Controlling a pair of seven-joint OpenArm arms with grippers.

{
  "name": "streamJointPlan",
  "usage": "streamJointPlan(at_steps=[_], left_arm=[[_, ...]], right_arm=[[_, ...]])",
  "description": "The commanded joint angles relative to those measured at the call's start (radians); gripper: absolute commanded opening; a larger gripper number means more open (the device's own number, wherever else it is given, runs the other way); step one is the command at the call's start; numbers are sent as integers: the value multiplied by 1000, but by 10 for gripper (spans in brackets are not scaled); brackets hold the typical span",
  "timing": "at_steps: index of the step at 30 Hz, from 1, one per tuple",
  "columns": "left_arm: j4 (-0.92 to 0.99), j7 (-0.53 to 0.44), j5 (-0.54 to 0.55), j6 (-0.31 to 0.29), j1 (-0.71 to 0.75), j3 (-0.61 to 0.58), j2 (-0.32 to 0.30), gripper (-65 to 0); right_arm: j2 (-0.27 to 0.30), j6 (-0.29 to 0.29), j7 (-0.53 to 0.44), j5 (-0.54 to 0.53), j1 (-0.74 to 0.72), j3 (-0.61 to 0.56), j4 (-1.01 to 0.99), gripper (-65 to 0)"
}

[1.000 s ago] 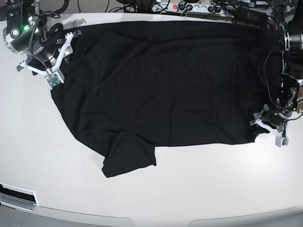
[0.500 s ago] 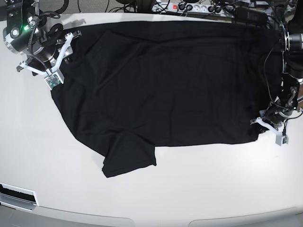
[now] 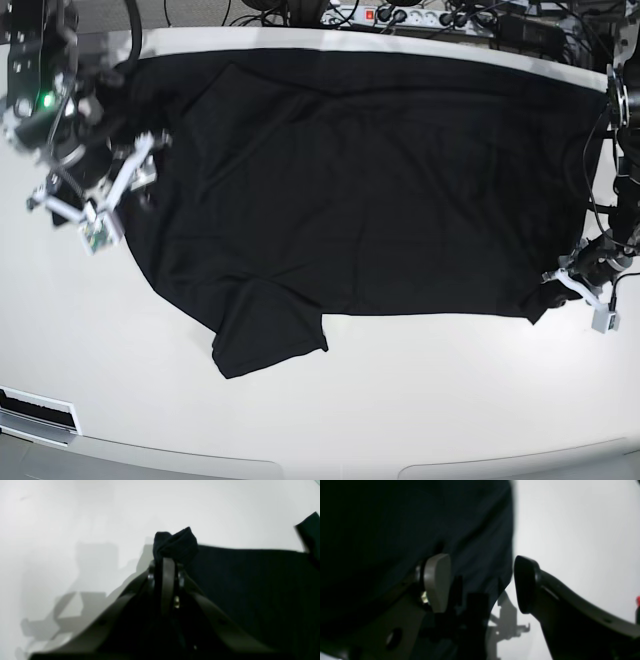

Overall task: Layout the t-shirt on the table in an organized manner, then fold the t-shirt properly
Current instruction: 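Grasp the shirt's opposite edge with the left gripper, then lift the shirt edge with both grippers and fold it over lengthwise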

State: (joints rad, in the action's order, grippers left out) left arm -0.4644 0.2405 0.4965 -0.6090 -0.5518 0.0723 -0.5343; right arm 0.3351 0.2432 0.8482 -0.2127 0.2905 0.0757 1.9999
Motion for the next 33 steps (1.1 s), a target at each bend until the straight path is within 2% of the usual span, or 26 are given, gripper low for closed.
streamJointPlan(at_steps=[1,3,9,16,19,22,25,30,33], left_arm=[[-14,-5,18,-9,-30,3,-15,-650],[-14,16,18,-9,-27,3,-13,-650],[-14,45,17,-9,-10,3,-11,-650],[-14,46,18,-9,-8,3,-12,-650],[-14,46,18,-9,-8,3,-12,-650],[-14,46,18,-9,-8,3,-11,-650],[-14,45,27,-10,-9,3,-11,-650],[-14,48,48,-10,-8,3,-11,-650],[-14,52,48,-10,-8,3,-12,-650]], right_arm=[[11,-7,-19,-2,-49,5,-15,-228],[11,-6,-29,-40,-142,5,-104,-228],[11,76,-90,-164,-446,5,-582,-228],[11,230,-114,-327,-763,5,-1184,-228],[9,259,-172,-357,-826,5,-1374,-228],[5,235,-267,-321,-832,5,-1464,-228],[-3,199,-311,-269,-814,5,-1472,-228],[-31,275,-313,-261,-809,5,-1472,-231],[-61,282,-313,-257,-809,5,-1472,-237]])
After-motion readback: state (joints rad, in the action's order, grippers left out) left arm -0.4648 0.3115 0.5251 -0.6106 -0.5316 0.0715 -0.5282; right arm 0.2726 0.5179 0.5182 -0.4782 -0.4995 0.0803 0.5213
